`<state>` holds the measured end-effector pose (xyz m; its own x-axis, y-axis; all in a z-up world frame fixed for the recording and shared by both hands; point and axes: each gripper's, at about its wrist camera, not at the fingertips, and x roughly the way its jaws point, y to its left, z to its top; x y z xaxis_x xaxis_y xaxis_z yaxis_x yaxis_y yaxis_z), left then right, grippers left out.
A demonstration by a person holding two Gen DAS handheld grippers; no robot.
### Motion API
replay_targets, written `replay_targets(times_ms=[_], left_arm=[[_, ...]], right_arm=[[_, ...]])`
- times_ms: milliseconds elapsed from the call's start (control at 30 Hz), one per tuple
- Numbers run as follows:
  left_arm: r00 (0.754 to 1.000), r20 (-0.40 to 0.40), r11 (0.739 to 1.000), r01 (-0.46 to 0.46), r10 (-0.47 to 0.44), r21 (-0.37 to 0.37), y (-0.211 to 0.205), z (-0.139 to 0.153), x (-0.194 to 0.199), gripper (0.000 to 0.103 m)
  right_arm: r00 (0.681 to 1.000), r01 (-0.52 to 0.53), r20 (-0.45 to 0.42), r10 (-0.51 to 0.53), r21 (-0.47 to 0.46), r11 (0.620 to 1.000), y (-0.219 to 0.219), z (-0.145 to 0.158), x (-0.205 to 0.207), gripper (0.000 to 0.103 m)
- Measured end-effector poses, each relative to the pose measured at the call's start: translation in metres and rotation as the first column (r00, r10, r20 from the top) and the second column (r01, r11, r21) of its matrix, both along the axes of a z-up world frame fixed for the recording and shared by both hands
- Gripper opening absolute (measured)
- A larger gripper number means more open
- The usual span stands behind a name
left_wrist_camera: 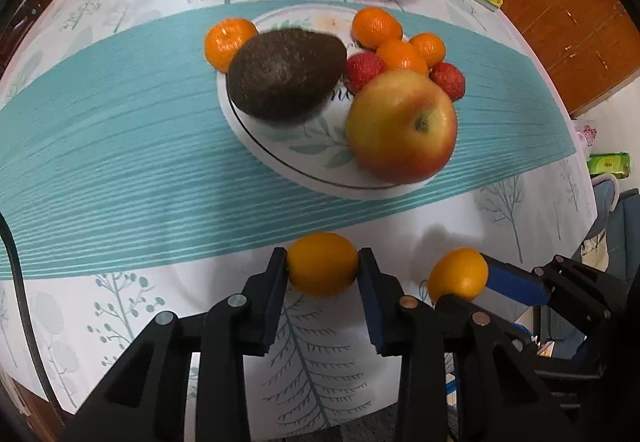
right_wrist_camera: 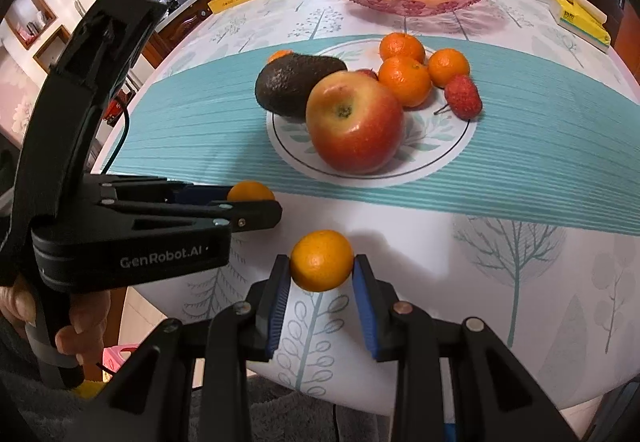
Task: Organize fruits
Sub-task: 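Carry the tangerine with the right tool while the left tool carries its tangerine to the bowl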
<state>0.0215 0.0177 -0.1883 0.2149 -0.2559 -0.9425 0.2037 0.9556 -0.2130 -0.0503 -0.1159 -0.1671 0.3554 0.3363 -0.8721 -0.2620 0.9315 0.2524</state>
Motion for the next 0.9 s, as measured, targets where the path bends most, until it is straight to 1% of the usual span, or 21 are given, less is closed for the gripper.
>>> replay_targets(times_ms=[167,367,533,700,800,900], left_arm=[[0.998,0.059,1.000,-0.016,0.016,0.005,0.002,0.023,0.004,0.033],[0.990,0.138,0.999,-0.042,0.041,0.004,0.009,0.064,0.018,0.033],[0.975,0.216,0.999,-0.051,0.049,0.004,0.013,0.113,0.037,0.033],[0.951,0.305,0.998,-0.055,0.050,0.010,0.006,0.167,0.071,0.033],[0.930,0.363,0.998,-0.061,0.047,0.027,0.003,0.197,0.094,0.033],[0.913,0.405,0.997,-0.069,0.047,0.040,0.002,0.225,0.121,0.033]], right_arm=[[1.000,0.008,0.026,-0.008,0.000,1.000,-0.005,0.016,0.010,0.032],[0.995,0.024,0.094,-0.025,0.012,1.000,-0.016,0.054,0.032,0.032],[0.983,0.038,0.179,-0.045,0.040,0.998,-0.030,0.103,0.060,0.032],[0.959,0.045,0.278,-0.059,0.055,0.997,-0.049,0.164,0.099,0.032],[0.940,0.051,0.336,-0.064,0.047,0.998,-0.059,0.199,0.124,0.032],[0.917,0.055,0.395,-0.055,0.012,0.998,-0.068,0.229,0.150,0.032]])
